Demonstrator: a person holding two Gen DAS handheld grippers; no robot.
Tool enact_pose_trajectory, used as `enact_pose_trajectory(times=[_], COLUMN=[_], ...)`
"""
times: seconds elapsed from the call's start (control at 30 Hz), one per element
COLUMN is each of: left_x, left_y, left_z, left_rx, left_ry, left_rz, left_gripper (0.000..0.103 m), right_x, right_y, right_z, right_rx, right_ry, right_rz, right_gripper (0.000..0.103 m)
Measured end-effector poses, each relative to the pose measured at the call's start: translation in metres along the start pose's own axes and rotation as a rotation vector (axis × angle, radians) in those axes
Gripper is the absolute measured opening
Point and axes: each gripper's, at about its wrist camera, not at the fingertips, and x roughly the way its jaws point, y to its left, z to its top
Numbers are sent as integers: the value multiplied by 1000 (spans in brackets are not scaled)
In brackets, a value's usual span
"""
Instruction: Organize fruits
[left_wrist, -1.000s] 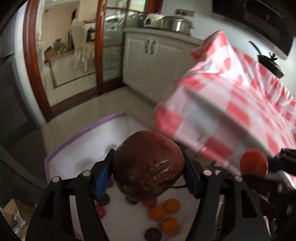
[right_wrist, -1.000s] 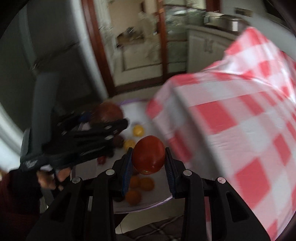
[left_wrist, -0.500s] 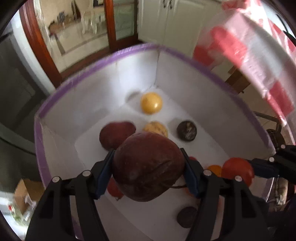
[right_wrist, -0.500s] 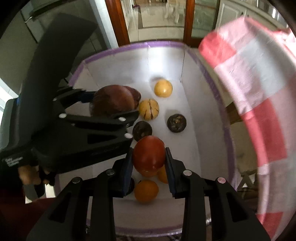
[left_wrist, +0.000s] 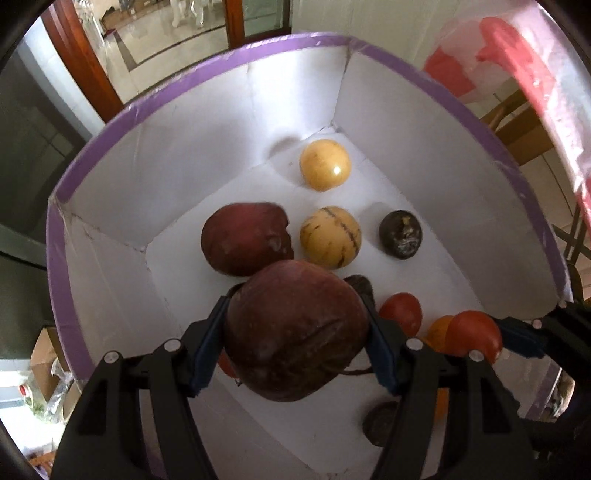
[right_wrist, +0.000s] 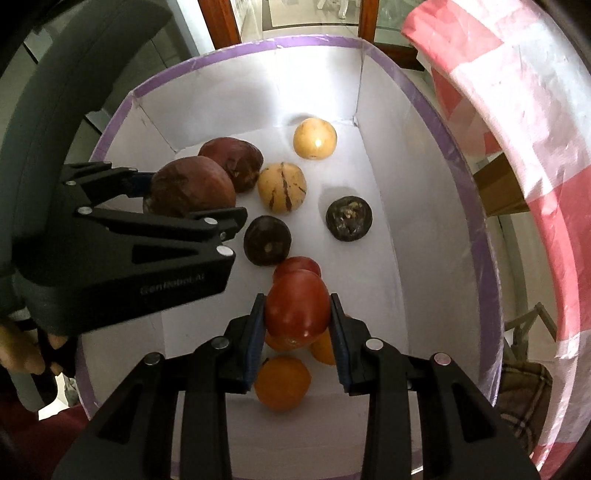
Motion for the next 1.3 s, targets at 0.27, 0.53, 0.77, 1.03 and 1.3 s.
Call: enact_pose_trajectory(times=[0.27,0.53,0.77,1.03,1.3], left_x=[0,1,-8,-59,-160], left_y=[-3,0,-5,-1,2], left_z=[0,2,2,6,11], left_rx=[1,-11,13,25,-67], left_ry=[6,5,-38,-270,-577], left_rz=[9,6,32,66,301], left_gripper=[73,82,93,101,101], right_x=[1,-8,-32,-66,-128], right_y=[-1,-5,-16,-22,-12], right_z=[1,0,-3,-11,-6], right_rx=[2,26,86,113,123], right_ry=[-7,-29,-78,-127,-249], right_rz=[-17,-11,30,42,34], right_gripper=[34,36,52,80,87])
